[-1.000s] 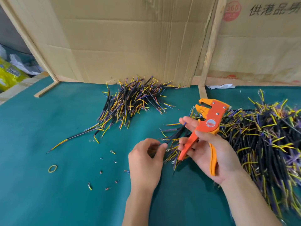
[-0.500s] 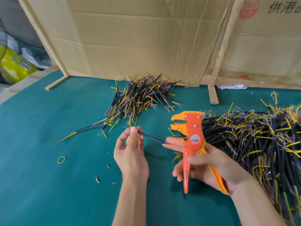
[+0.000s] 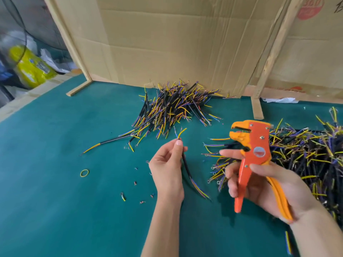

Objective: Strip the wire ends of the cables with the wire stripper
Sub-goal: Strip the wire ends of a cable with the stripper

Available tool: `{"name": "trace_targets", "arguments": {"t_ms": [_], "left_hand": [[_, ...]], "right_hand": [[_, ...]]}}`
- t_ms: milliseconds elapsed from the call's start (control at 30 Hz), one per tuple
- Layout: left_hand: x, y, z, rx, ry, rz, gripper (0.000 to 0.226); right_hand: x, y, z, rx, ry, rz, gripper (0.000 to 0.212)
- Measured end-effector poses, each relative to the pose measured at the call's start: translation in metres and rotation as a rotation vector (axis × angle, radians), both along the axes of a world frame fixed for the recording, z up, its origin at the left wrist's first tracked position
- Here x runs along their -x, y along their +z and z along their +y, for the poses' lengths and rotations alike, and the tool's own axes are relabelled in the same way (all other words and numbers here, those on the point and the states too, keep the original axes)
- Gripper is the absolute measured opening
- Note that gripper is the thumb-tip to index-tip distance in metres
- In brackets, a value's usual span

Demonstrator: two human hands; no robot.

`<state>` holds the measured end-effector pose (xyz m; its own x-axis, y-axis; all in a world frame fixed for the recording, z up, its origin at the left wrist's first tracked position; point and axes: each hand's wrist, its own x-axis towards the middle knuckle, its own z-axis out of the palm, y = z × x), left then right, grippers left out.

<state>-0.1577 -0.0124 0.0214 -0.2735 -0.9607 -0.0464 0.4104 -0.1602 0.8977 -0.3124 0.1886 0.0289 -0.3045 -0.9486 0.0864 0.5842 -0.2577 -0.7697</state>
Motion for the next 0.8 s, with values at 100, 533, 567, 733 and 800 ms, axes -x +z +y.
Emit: {"name": "trace_targets", "arguments": {"t_ms": [100,533,567,733,800], "left_hand": [[0.003,0.001,0.008,0.239,-0.106,-0.138,0.007],[0.011,-0.005,0.018,0.529,-0.200,-0.444,0.012],[0.010,-0.006,0.017,0.509,-0.198,-0.415,0.013],[0.009,-0.004,0.016,0.479,-0.194,-0.325,0.012],[0.009,-0.005,0.016,0.454,-0.183,-0.292,0.010]], "right_hand": [[-0.031,0.018,-0.039,-0.097,-0.011,0.064,0.077],[-0.038,0.009,-0.058,-0.252,-0.110,0.063,0.056],[-0.039,0.010,-0.058,-0.250,-0.092,0.056,0.057],[-0.041,0.013,-0.058,-0.250,-0.033,0.072,0.057],[-0.042,0.014,-0.058,-0.251,-0.028,0.082,0.056]]}}
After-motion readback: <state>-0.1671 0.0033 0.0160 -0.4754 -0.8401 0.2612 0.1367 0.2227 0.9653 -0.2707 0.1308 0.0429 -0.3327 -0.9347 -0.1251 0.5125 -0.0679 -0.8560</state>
